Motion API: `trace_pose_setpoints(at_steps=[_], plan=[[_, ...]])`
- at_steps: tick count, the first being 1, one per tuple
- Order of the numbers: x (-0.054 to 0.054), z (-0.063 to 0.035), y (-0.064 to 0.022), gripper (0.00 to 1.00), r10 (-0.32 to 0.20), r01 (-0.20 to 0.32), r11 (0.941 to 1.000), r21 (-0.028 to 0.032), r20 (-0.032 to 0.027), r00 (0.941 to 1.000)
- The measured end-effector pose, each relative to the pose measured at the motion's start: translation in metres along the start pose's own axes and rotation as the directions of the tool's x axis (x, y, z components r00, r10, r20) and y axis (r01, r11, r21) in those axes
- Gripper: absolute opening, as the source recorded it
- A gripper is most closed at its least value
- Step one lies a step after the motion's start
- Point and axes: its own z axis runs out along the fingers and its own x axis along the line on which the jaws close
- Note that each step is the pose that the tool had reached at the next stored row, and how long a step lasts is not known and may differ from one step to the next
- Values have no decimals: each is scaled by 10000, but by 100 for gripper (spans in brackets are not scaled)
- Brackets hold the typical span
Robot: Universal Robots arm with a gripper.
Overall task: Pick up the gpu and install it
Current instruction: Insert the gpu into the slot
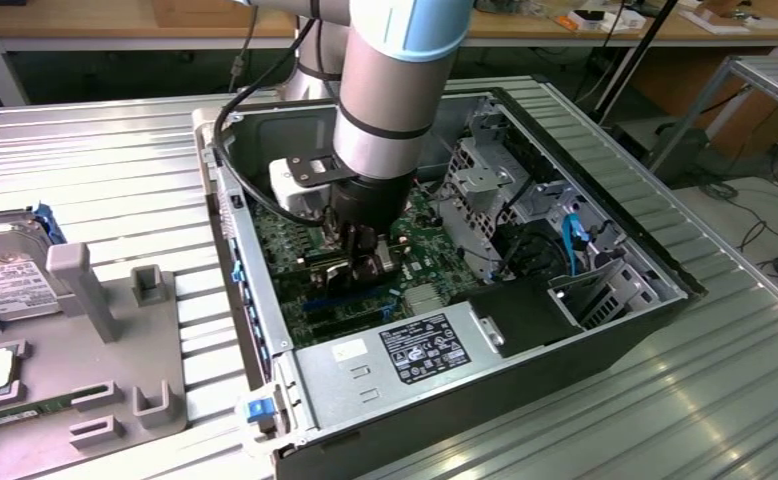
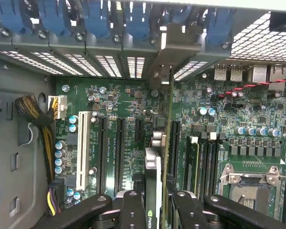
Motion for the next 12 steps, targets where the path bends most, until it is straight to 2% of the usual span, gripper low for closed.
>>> trace_pose_setpoints(at_steps=[5, 12], plan=[[2, 1, 1, 27, 302, -302, 9995, 5, 6, 9995], [1, 3, 0, 27, 175, -175, 9998, 5, 5, 9998]])
